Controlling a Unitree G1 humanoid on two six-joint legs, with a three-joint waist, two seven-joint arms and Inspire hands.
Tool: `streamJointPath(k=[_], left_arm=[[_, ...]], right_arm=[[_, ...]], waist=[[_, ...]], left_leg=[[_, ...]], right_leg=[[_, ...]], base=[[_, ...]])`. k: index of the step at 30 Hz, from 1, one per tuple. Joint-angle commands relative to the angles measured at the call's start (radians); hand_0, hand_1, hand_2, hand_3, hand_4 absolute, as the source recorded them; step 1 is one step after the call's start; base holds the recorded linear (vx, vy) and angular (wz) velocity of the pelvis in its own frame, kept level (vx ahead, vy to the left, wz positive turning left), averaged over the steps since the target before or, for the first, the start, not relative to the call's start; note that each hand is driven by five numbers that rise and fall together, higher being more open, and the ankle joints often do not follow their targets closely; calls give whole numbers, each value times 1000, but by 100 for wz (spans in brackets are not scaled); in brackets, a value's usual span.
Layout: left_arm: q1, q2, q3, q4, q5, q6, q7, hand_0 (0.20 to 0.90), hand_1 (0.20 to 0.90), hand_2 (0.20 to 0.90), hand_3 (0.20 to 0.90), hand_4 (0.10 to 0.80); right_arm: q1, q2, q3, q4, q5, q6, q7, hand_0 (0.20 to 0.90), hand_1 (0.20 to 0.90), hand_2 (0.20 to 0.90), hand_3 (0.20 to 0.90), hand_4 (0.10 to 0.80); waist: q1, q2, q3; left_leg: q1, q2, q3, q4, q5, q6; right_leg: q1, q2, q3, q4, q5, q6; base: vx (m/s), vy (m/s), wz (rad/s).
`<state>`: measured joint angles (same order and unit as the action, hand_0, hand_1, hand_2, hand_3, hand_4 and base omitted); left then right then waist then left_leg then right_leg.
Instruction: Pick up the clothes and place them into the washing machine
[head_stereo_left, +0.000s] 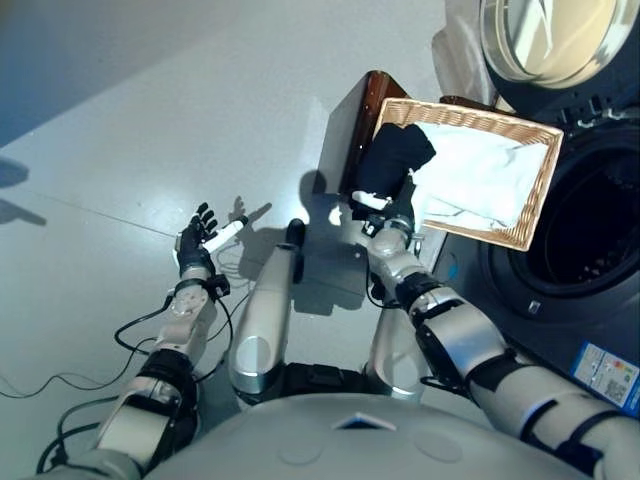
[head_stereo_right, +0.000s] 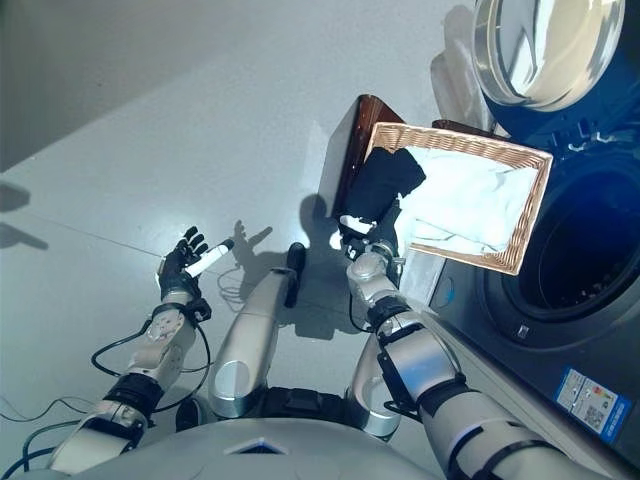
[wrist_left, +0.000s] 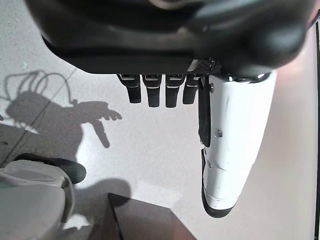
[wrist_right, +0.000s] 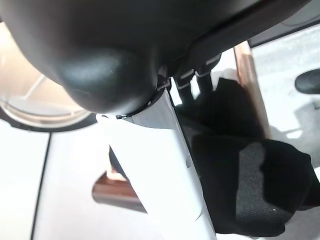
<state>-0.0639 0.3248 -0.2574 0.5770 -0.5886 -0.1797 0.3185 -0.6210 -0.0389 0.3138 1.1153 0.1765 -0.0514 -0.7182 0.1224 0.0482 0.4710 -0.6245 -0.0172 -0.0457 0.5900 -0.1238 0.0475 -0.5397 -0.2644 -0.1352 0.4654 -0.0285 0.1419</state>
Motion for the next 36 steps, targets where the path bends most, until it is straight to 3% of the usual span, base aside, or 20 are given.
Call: streamJointPath(k=[1, 2, 4, 24, 36], left_arm=[[53, 52, 8, -123, 6, -64, 15, 900, 900, 900, 900, 800], [58, 51, 10, -124, 6, -64, 15, 900, 900, 900, 900, 800], [58, 46, 10, -118, 6, -63, 15, 900, 900, 900, 900, 800], [81, 44, 17, -148, -1, -77, 15, 900, 900, 900, 900, 800], [82, 43, 18, -157, -4, -80, 9, 900, 900, 900, 900, 800]], right_arm=[[-11, -8, 19, -64, -34, -44, 6, 900, 900, 900, 900, 800], [-8, -10, 21, -68, -39, -43, 6, 900, 900, 900, 900, 800], [-8, -15, 16, -58, -44, -40, 1, 900, 900, 900, 900, 800], [-34, -55, -13, -71, -92, -44, -60, 900, 900, 900, 900, 800], [-50, -61, -20, -55, -76, -41, -31, 900, 900, 900, 900, 800]], waist=[[17, 29, -30], [19, 30, -30], [19, 33, -30], [15, 43, -45], [13, 48, -57]], left_leg=[[15, -13, 10, -36, 6, -15], [24, -12, 9, -17, -29, -19], [15, -10, 10, 5, -38, -17], [-50, -9, 11, 94, -79, -12], [-101, -9, 13, 165, -106, -12]], right_leg=[[-28, 25, 3, 147, -72, -51], [-23, 25, 9, 171, -104, -44], [-35, 26, 9, 193, -117, -48], [-107, 31, 27, 280, -163, -65], [-153, 31, 37, 344, -197, -80]], base=[[79, -20, -3], [78, -16, 2], [41, -11, -2], [1, 0, -1], [-1, 0, -1]])
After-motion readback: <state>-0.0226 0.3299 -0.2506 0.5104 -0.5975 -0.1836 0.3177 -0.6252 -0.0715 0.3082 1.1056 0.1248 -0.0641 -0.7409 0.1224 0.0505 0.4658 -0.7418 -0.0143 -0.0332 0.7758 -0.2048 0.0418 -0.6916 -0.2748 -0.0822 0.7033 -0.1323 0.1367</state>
